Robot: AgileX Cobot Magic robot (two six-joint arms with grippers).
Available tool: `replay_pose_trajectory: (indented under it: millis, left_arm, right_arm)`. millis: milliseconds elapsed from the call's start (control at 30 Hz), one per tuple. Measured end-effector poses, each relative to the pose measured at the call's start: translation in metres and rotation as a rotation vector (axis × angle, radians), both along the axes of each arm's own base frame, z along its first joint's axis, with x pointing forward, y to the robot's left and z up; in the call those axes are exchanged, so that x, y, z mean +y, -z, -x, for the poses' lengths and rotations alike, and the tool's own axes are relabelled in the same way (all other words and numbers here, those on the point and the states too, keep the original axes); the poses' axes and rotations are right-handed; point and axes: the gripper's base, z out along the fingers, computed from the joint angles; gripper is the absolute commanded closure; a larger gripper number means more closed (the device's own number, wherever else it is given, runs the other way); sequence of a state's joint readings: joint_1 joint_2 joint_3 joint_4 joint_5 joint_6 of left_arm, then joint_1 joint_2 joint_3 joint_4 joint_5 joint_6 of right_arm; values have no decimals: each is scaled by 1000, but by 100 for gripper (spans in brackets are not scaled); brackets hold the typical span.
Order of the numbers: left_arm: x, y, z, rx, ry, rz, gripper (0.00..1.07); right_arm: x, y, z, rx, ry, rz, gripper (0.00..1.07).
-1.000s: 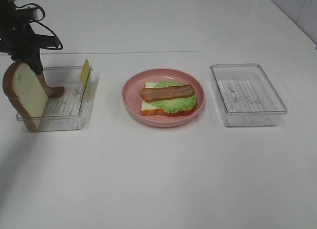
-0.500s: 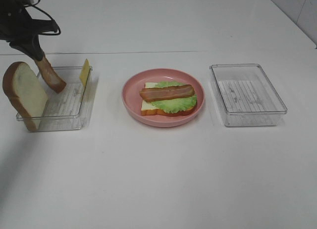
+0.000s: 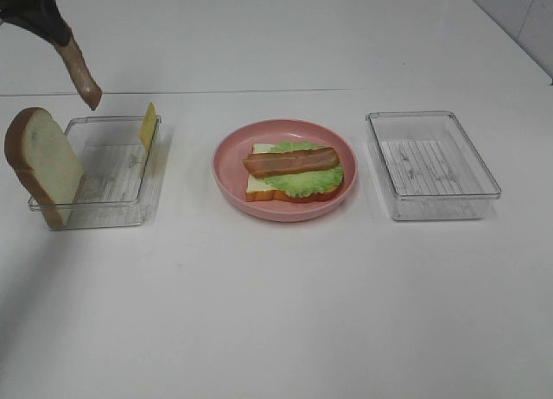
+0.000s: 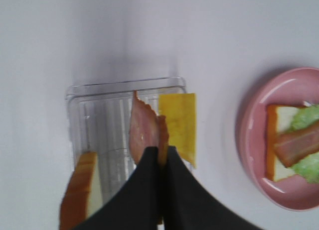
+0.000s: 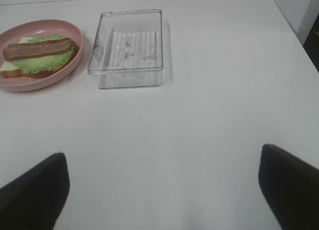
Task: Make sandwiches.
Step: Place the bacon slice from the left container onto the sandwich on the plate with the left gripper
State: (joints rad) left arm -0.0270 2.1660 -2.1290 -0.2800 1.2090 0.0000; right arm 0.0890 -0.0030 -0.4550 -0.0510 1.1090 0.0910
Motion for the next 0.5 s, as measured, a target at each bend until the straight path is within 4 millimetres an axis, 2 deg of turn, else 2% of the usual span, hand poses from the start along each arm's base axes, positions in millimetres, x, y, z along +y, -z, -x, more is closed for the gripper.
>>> replay_pose_trajectory:
  millis: [33, 100, 133, 167, 200, 267, 300, 333, 367, 433, 467, 500]
  left_arm:
    - [-13, -12, 5, -22, 24, 32, 107]
    - [-20, -16, 7, -27, 38, 43, 107]
    - [-34, -24, 12, -41, 68, 70, 107]
    - [-34, -24, 12, -41, 68, 70, 107]
    - [-51, -32, 16, -60, 104, 88, 107]
    - [-58, -34, 18, -64, 120, 91, 107]
    - [-76, -39, 21, -77, 155, 101, 107]
    - [-76, -39, 21, -77, 155, 101, 107]
    - [-94, -45, 26, -94, 192, 110, 107]
    - [-101, -47, 28, -100, 208, 115, 107]
    - [-118, -52, 33, -117, 237, 128, 107]
    - [-118, -52, 33, -117, 237, 128, 107]
  right_arm:
    - [0, 0, 0, 0, 0, 0, 11]
    - [0, 0, 0, 0, 0, 0, 11]
    - [0, 0, 0, 0, 0, 0, 11]
    - [0, 0, 0, 0, 0, 0, 11]
    - [0, 0, 0, 0, 0, 0, 11]
    - [0, 0, 0, 0, 0, 0, 11]
    - [0, 0, 0, 0, 0, 0, 11]
    - [0, 0, 0, 0, 0, 0, 11]
    - [0, 0, 0, 0, 0, 0, 11]
    - [0, 0, 0, 0, 0, 0, 11]
    - [0, 0, 0, 0, 0, 0, 11]
    - [0, 0, 0, 0, 0, 0, 11]
